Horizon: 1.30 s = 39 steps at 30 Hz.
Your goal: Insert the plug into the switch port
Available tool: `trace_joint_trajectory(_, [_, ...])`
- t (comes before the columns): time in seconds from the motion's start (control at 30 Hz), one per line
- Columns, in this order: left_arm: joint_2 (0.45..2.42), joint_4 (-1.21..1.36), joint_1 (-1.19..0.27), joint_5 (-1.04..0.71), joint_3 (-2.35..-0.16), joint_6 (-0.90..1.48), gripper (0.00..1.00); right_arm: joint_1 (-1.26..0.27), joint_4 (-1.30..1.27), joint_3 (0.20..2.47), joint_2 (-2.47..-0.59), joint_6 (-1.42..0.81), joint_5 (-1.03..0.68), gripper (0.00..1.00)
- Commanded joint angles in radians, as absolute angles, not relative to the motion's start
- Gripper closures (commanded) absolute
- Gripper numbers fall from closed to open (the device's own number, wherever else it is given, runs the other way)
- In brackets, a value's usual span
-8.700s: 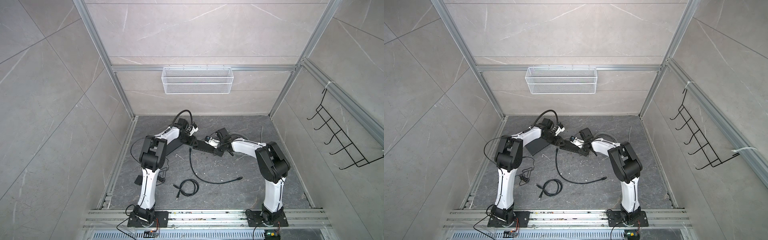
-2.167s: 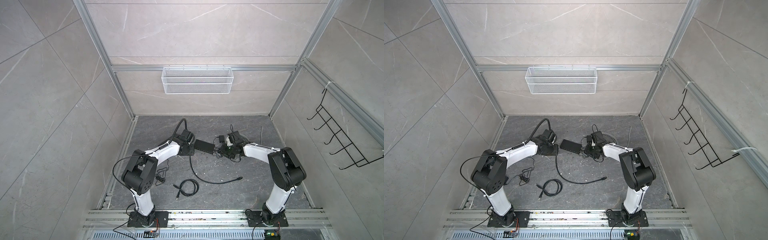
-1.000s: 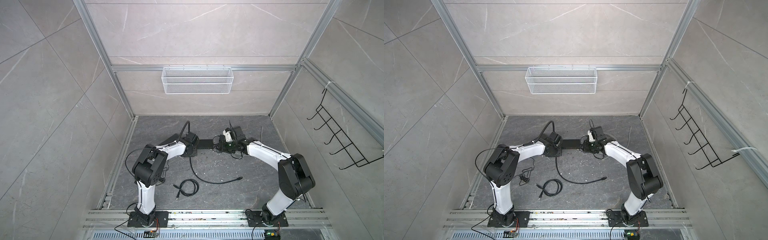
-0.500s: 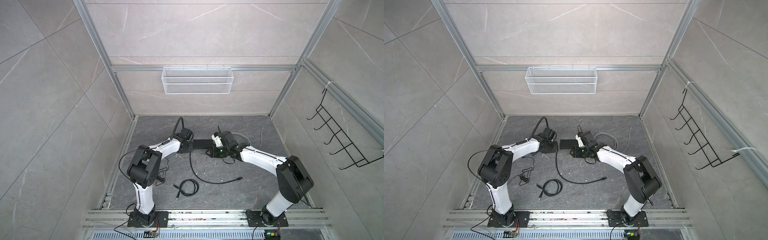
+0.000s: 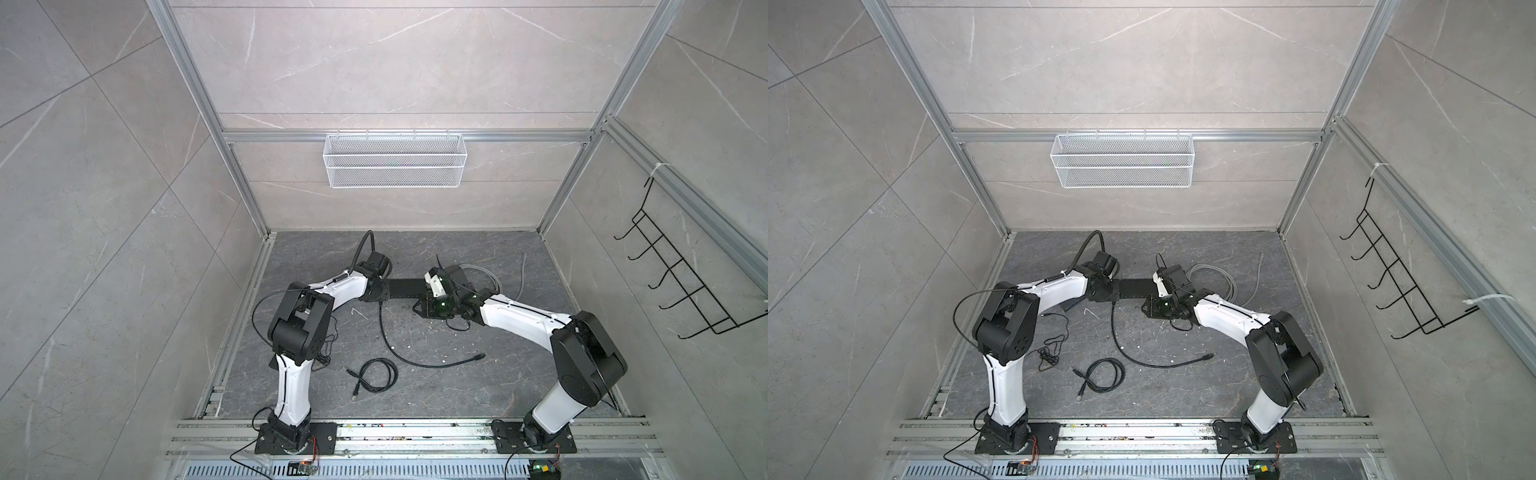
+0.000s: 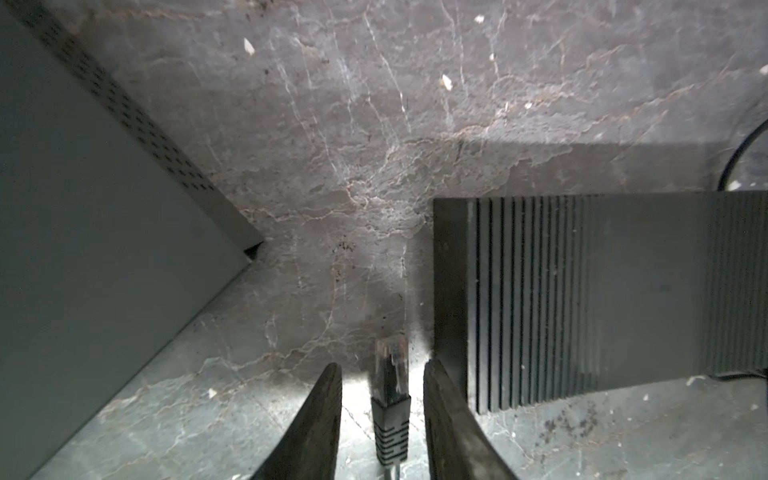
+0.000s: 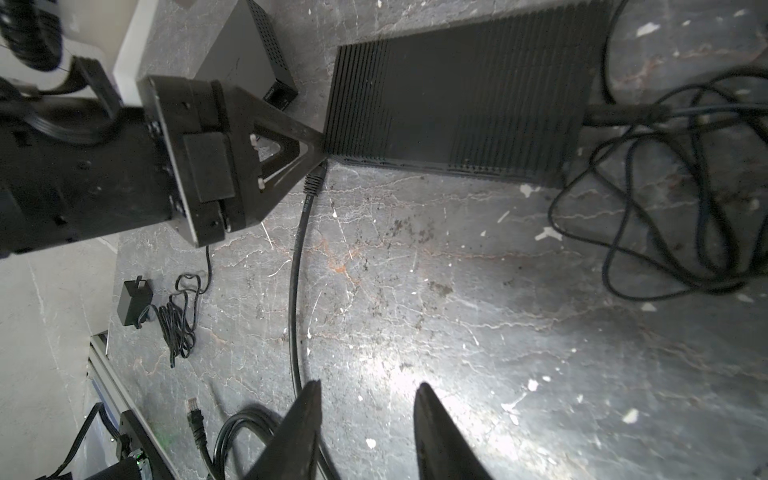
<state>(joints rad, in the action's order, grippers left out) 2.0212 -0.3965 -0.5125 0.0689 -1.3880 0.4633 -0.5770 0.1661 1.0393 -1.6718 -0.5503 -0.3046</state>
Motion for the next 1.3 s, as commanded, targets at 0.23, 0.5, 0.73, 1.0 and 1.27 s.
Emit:
trace_joint_trajectory(0.23, [2.038, -0.462, -0.572, 0.187, -1.388, 0.371, 0.64, -0.583, 0.158, 1.027, -1.674, -0.561, -0.29, 0.61])
trace_joint_trajectory(0.5, [2.032, -0.466, -0.574, 0.193, -1.366, 0.389, 0.78, -0.582, 0.209, 1.021, -1.63, -0.513, -0.262, 0.6])
trace_joint_trajectory(0.73, [1.91, -0.354, -0.57, 0.05, -1.293, 0.417, 0.87, -0.58, 0.292, 1.094, -1.638, -0.434, -0.215, 0.59])
trace_joint_trajectory(1.0, [1.773, -0.206, -0.553, -0.137, -1.186, 0.445, 0.88, -0.579, 0.275, 1.147, -1.676, -0.424, -0.268, 0.59])
trace_joint_trajectory(1.27, [1.745, -0.047, -0.553, -0.3, -1.135, 0.394, 0.88, -0.529, 0.103, 1.156, -1.715, -0.543, -0.401, 0.57])
